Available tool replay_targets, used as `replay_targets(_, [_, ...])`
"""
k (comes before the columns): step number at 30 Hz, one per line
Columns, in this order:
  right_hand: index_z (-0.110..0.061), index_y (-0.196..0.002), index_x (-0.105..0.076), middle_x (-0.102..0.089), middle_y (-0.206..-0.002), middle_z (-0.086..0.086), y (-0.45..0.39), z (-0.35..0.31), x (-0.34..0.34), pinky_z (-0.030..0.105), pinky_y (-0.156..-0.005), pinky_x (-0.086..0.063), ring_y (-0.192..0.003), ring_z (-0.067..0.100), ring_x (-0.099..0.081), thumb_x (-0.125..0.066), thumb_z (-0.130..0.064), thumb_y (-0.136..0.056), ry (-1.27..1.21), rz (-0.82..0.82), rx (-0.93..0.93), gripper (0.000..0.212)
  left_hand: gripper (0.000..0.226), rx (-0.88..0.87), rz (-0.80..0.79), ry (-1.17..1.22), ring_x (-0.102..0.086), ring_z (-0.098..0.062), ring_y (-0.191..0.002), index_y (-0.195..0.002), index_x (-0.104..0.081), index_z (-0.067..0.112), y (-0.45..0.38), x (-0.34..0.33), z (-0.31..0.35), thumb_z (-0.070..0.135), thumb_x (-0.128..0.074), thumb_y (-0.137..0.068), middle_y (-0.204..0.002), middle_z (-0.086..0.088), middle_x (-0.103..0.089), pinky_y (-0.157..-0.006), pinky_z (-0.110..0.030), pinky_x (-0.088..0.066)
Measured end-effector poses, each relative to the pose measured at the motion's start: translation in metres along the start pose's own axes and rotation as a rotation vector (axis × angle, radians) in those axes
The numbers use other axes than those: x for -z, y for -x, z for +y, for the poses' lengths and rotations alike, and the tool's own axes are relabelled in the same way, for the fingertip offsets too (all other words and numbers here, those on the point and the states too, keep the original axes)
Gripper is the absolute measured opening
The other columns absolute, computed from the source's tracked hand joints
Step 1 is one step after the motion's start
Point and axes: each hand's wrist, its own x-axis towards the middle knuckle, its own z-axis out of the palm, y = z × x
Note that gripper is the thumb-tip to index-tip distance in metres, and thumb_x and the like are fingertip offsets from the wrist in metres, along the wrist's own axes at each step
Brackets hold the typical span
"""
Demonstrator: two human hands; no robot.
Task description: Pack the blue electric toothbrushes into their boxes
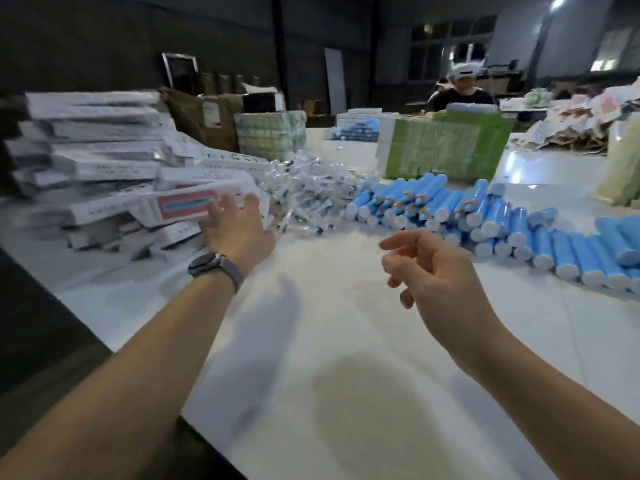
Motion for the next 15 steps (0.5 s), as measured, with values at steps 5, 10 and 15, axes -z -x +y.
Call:
replay_targets(5, [-0.036,-0.086,-0.069,-0.06,-0.071,-0.011,0.007,-0.008,-0.005,0.028,-0.061,-0.044,-0.07,0.018,-0.055,-0.06,-0.03,-0.074,0.019,-0.083,0.059,0.016,0.071,0.031,0.015,-0.264,-0.012,-0.041,-0.146,-0.147,-0.018,0.033,-0.046,0.004,-0.05,0.045,-0.058,-0.09,-0.155,-0.017,-0.022,-0.112,-0.072,-0.009])
replay_targets(10, [-0.035,-0.084,-0.069,-0.06,-0.071,-0.011,0.005,-0.01,0.002,0.025,-0.06,-0.045,-0.069,0.015,-0.055,-0.06,-0.028,-0.074,0.027,-0.043,0.053,0.014,0.052,-0.054,0.113,-0.443,-0.04,-0.033,-0.127,-0.135,-0.044,0.031,-0.056,0.011,-0.062,0.03,-0.063,-0.087,-0.132,-0.004,-0.053,-0.102,-0.059,-0.032])
replay_targets(15, [-0.028,-0.083,-0.07,-0.06,-0.072,-0.009,-0.001,-0.007,0.012,0.018,-0.057,-0.044,-0.066,0.01,-0.056,-0.064,-0.007,-0.088,0.012,0.032,0.047,0.023,0.046,-0.187,0.201,-0.139,-0.056,-0.033,-0.11,-0.136,-0.042,0.026,-0.02,0.035,-0.013,0.037,-0.054,-0.093,-0.126,-0.004,-0.06,-0.094,-0.053,-0.044])
